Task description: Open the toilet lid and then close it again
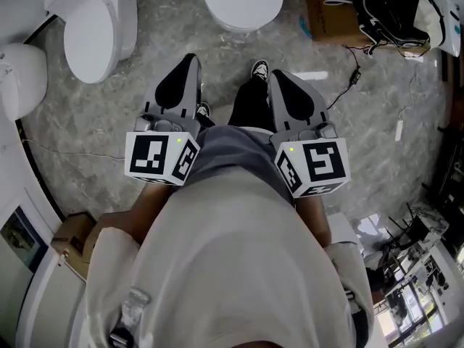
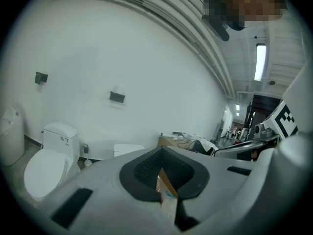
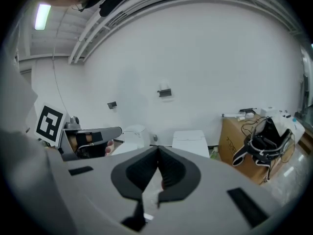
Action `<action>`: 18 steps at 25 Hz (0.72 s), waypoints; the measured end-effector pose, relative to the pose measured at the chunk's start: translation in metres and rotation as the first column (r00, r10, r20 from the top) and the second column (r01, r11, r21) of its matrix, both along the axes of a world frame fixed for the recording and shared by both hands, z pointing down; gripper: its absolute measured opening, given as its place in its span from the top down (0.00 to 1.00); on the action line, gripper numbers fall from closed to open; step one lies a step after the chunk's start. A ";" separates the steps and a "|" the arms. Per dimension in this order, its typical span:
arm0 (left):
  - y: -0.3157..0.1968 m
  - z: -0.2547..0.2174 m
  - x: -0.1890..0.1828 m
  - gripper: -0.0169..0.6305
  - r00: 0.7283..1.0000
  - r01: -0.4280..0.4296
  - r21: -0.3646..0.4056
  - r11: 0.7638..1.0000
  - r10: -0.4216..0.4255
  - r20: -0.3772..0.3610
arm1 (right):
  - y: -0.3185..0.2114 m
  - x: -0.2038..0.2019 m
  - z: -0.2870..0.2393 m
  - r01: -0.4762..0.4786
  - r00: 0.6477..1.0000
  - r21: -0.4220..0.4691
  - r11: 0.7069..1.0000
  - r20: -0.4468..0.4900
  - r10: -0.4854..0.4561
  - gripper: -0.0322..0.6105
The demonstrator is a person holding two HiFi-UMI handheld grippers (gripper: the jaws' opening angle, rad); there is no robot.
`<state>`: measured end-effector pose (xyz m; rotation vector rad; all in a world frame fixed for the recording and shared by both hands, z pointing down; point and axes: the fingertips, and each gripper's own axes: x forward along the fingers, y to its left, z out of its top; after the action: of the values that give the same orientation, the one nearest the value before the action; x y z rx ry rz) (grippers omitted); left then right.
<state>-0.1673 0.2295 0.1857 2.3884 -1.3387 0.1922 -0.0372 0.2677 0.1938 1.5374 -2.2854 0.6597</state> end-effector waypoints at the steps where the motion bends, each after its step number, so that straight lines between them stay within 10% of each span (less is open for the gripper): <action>1: -0.008 0.001 0.007 0.96 1.000 0.019 -0.004 1.000 -0.019 0.003 | -0.010 0.008 0.000 0.019 1.000 0.000 1.000 0.005 -0.019 0.93; 18: -0.107 0.014 0.127 0.96 0.970 0.233 -0.041 0.972 -0.230 0.078 | -0.127 0.131 0.026 0.257 0.964 -0.057 0.965 0.081 -0.252 0.93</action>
<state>-0.0401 0.1220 0.1992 2.1804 -1.6127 0.2449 0.0940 0.1403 0.2194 1.1795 -2.4320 0.7233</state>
